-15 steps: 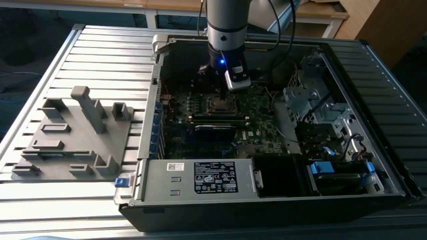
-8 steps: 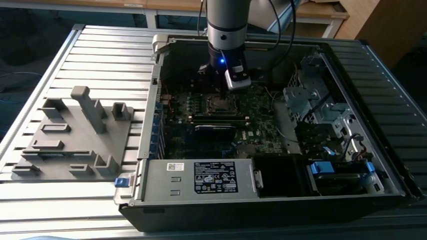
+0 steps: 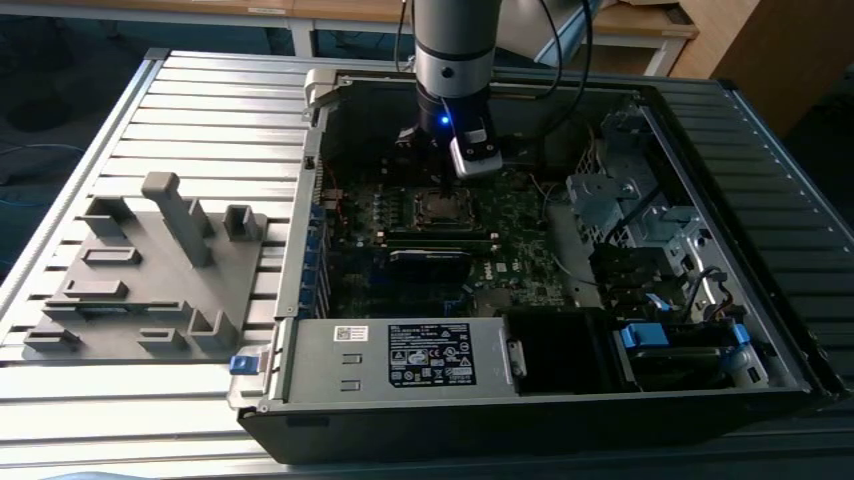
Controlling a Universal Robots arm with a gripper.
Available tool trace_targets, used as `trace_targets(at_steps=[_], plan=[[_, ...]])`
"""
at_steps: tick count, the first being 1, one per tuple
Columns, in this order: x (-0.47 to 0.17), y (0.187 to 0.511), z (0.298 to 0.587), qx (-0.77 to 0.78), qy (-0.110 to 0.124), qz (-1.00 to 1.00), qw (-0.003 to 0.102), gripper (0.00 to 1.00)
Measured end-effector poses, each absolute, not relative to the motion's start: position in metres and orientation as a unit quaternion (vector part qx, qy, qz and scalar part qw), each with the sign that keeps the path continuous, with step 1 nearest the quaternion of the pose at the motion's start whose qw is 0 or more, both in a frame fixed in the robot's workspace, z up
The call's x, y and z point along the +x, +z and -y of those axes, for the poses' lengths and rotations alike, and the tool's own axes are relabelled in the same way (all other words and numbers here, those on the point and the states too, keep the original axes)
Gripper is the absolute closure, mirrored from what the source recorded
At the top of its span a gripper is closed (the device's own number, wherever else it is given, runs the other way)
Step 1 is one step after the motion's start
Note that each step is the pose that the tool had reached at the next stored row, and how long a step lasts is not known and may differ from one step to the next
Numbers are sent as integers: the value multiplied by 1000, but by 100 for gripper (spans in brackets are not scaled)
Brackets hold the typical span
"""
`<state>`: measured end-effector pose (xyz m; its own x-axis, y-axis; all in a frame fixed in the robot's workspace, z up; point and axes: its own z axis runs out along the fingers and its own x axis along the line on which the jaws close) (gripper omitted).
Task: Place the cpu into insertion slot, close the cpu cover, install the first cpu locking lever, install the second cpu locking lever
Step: 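Install the second cpu locking lever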
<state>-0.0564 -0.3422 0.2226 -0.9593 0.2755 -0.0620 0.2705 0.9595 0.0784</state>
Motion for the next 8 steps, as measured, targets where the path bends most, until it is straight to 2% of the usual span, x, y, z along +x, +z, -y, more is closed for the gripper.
trace_targets(at_steps=[8], plan=[[-56, 224, 342, 138, 35, -989, 36, 89]])
